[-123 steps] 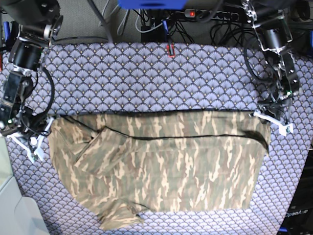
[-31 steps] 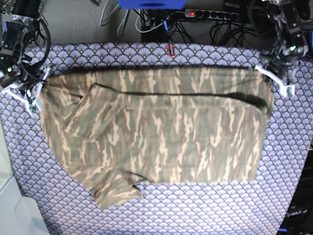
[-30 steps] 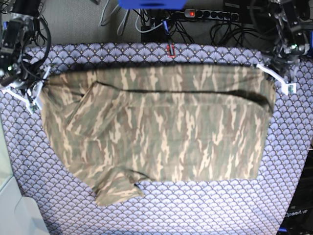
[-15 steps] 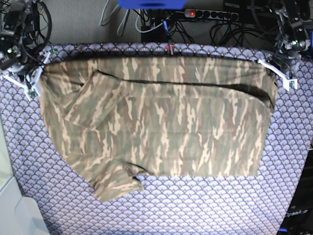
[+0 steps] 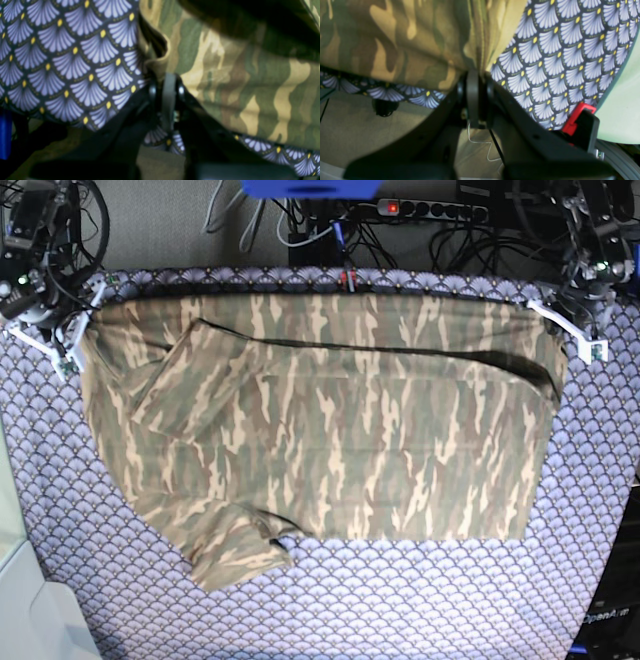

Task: Fold the T-shirt properly
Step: 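Release the shirt edge and raise both grippers, then move both grippers onto the folded edge and grasp it again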

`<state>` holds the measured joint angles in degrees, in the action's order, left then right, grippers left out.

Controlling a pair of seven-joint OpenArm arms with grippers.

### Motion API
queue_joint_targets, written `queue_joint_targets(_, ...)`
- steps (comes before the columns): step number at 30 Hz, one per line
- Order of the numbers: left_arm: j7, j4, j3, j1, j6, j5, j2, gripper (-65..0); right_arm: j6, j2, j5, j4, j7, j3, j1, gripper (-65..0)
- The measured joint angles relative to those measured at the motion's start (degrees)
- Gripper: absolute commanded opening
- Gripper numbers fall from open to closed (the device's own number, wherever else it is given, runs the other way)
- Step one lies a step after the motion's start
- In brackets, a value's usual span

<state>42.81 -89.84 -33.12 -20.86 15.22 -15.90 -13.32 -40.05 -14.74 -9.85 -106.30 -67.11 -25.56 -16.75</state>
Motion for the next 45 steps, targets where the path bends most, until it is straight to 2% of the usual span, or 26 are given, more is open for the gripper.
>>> queue_joint_targets(2, -0.1, -0.1, 0.0, -0.2, -0.1, 0.0, 0.0, -56.1, 0.0, 0.0, 0.0, 0.0, -0.1, 0.0, 0.0, -59.5)
queue_joint_targets(6, -0.2, -0.1, -0.2, -0.3, -0.5, 0.5, -0.2, -38.1, 0.0, 0.0, 0.4, 0.0, -1.8, -0.3, 0.0, -45.6)
queue_joint_targets(7, -0.3, -0.1, -0.2, -0.6, -0.5, 0.5, -0.2, -35.6, 0.0, 0.2, 0.4, 0.0, -2.1, -1.3, 0.0, -42.7)
queue_joint_targets(10, -0.9, -0.7, -0.2, -1.7, -0.6, 0.4, -0.3, -34.8, 0.0, 0.5, -2.3, 0.0, -2.7, -6.3, 0.0, -37.8)
queue_joint_targets(13, 0.4, -2.0, -0.2, -1.9, -0.5, 0.7, -0.1, -34.8, 0.0, 0.6, -4.6, 0.0, -2.6, -10.8, -0.1, -36.9)
queue_joint_targets(18, 0.7, -4.9, -0.2, -2.8, -0.5, -0.3, -0.1, -34.8, 0.0, 0.8, -4.9, 0.0, -2.7, -15.3, 0.0, -37.8)
queue_joint_targets(21, 0.7, -6.6, -1.9, -3.9, 0.1, -4.5, 0.0, -34.8, 0.0, 1.2, -5.1, -1.7, -2.6, -18.8, 0.0, -42.8)
queue_joint_targets(23, 0.8, -7.7, -5.2, -4.7, -0.3, -6.5, 0.2, -35.5, 0.0, 1.1, -4.7, -3.8, -2.8, -20.2, 0.3, -49.7)
queue_joint_targets(25, 0.7, -8.0, -8.4, -5.7, -1.0, -8.3, 0.2, -41.2, 0.0, 0.9, -4.9, -5.1, -2.7, -19.8, 0.6, -56.9)
queue_joint_targets(26, 0.7, -8.2, -9.1, -6.2, -1.0, -8.8, 0.2, -46.2, 0.0, 0.9, -5.5, -5.5, -2.6, -19.7, 0.7, -60.4)
queue_joint_targets(28, 0.7, -8.5, -9.4, -6.4, -0.8, -9.6, 0.7, -61.7, 0.0, 1.1, -5.4, -6.1, -2.6, -19.3, 0.8, -64.9)
queue_joint_targets(29, 0.7, -8.5, -9.3, -6.4, -0.6, -9.8, 0.9, -65.0, 0.0, 1.1, -5.3, -6.2, -2.7, -18.4, 0.8, -65.0)
queue_joint_targets(32, 0.7, -8.6, -7.8, -5.9, -0.7, -9.7, 0.8, -62.5, 0.0, 1.2, -5.3, -6.2, -3.3, -14.6, 0.5, -64.8)
queue_joint_targets(34, 0.7, -8.6, -5.6, -5.9, -0.6, -9.4, 0.9, -65.0, 0.0, 1.3, -5.8, -6.3, -2.3, -14.0, 0.8, -64.7)
queue_joint_targets(38, 1.1, -11.7, -2.2, -5.9, -0.6, -9.5, 0.9, -64.5, 0.0, 2.2, -5.0, -6.3, -3.2, -14.0, 0.5, -64.7)
queue_joint_targets(41, 1.0, -13.7, 0.4, -5.3, -0.9, -9.2, 0.6, -64.5, 0.0, 1.9, -7.6, -6.3, -3.1, -13.0, 0.7, -64.7)
queue_joint_targets(45, 1.0, -12.7, 4.4, -1.7, -0.7, -8.1, 0.8, -64.5, 0.0, 1.9, -10.5, -6.3, -3.1, -7.2, 0.7, -64.7)
